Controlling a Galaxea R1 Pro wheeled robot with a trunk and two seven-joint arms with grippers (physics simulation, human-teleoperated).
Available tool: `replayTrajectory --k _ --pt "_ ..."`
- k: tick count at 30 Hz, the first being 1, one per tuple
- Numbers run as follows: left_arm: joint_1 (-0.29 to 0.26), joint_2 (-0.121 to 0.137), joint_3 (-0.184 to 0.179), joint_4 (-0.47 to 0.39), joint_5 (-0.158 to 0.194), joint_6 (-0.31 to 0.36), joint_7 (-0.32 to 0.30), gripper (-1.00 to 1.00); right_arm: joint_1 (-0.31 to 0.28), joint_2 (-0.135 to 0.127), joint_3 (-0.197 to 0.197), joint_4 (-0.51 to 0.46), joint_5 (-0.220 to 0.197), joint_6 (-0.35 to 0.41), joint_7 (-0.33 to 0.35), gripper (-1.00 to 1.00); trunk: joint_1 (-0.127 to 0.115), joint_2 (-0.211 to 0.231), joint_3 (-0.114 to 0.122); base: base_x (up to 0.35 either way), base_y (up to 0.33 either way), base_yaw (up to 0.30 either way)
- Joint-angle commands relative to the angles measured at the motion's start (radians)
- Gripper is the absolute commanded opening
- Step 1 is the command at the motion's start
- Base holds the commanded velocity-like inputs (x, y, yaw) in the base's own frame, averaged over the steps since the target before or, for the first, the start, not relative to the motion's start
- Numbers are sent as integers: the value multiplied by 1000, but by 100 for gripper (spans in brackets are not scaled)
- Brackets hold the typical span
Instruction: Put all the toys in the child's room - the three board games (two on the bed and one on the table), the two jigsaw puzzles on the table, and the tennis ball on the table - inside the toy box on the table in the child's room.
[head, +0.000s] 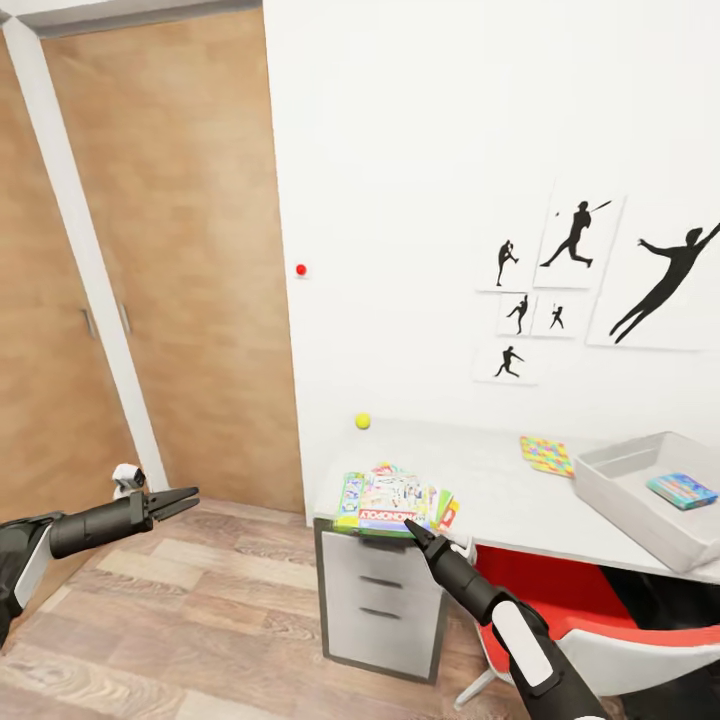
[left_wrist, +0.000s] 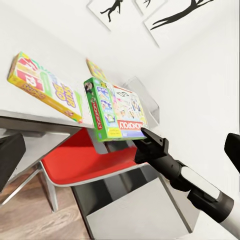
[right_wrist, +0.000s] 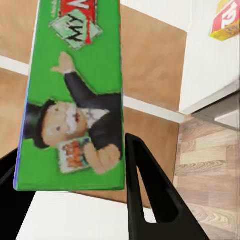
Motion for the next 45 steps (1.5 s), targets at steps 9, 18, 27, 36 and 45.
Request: replayTrajectory --k 9,18,27,36,45 --pt "0 0 0 -1 1 11 -3 100 0 1 -3 -2 -8 -33 3 -100 -34 62 26 0 0 -205" --pt "0 0 0 -1 1 11 -3 100 -1 0 -4 -5 -11 -37 4 -100 -69 125 54 0 0 -16" --pt "0 0 0 -1 1 11 -3 100 0 1 -4 -9 -10 -37 5 -100 -103 188 82 0 0 0" --pt "0 11 1 -1 2 11 -12 100 -15 -12 129 -124 -16 21 -163 -100 -138 251 110 0 0 0" --pt "0 13 2 -1 3 14 -15 100 -159 -12 5 -461 -64 379 -473 -100 -168 307 135 0 0 0"
